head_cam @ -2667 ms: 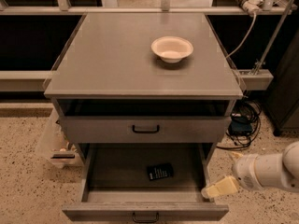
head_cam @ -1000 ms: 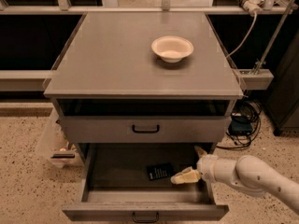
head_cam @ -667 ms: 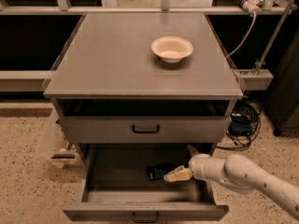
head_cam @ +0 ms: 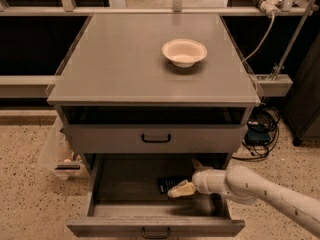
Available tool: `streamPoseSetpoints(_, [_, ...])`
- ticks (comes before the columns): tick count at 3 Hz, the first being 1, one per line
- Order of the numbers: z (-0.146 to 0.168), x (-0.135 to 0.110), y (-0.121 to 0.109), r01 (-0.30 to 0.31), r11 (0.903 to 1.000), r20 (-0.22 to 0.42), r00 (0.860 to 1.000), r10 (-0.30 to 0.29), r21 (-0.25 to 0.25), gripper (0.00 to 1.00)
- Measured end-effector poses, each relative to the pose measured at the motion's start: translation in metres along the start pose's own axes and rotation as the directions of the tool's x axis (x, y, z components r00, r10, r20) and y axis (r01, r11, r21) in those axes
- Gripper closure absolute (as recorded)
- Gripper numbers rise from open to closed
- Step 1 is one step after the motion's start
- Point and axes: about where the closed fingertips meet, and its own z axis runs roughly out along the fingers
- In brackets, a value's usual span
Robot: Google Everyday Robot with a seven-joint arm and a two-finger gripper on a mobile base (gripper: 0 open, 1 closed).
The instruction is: Pick rxbar blueberry from middle drawer and place on counter
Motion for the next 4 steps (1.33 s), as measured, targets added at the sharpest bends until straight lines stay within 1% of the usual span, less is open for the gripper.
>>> streamPoseSetpoints(1, [0.003, 0.000, 0.000, 0.002, 1.0000, -0.004, 1.000, -0.002, -0.001, 0.00])
streamPoseSetpoints(2, [0.013, 0.018, 0.000, -0.031, 0.9993, -0.024, 0.999, 0.032, 0.019, 0.00])
streamPoseSetpoints(3, [0.039, 0.036, 0.000, -0.025, 0.9997, -0.054, 0.998, 0.025, 0.005, 0.00])
streamPoseSetpoints(4, [0.057, 0.044, 0.000, 0.001, 1.0000, -0.082, 0.997, -0.001, -0.001, 0.00])
